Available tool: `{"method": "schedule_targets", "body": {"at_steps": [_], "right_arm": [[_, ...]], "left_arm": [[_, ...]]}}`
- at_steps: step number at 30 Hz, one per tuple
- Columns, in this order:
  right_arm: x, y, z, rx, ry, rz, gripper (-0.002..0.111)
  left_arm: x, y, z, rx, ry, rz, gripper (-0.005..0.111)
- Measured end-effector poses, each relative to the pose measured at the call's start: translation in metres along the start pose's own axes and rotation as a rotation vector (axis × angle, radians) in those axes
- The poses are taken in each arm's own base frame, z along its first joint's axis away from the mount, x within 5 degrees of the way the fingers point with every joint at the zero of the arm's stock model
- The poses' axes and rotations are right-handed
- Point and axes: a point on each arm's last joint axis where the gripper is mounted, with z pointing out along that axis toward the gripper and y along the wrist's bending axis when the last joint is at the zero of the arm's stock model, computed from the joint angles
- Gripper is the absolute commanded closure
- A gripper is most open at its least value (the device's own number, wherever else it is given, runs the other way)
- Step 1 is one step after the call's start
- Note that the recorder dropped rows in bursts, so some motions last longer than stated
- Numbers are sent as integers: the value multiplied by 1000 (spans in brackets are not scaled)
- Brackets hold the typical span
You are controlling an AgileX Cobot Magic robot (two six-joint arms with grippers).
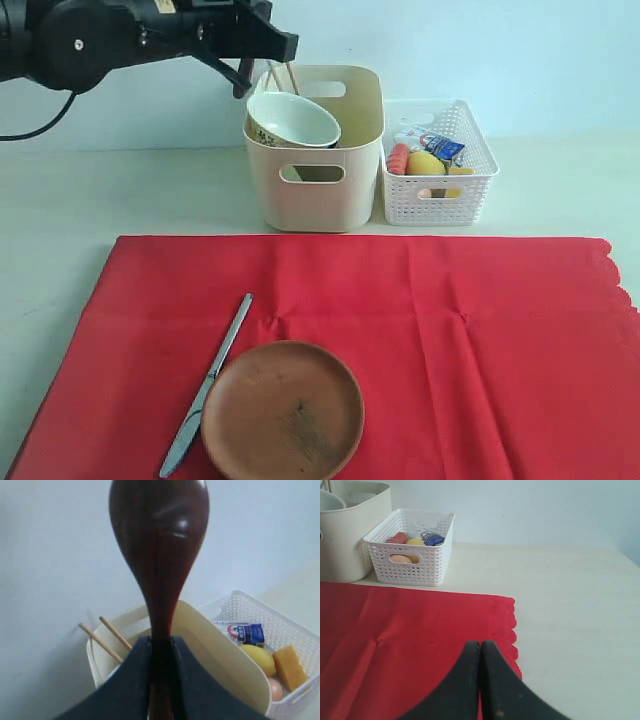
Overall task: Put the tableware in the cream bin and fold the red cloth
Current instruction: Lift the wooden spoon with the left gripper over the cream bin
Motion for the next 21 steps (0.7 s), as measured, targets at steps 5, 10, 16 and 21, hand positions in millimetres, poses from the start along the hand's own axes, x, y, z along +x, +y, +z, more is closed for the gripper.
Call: {"method": "schedule_targets", "body": {"at_steps": [5,10,16,21], "right_arm": [[0,0,0,0,0,0,108],[0,0,0,0,0,0,108],[0,0,0,0,0,0,108],[0,0,0,0,0,0,108]], "left_arm": [[7,-3,20,11,-85,-83,107],[16,-19,36,98,-223,-81,107],[42,-37,58,198,-345,-51,107],[62,-41,78,209,-335,-59,107]]}}
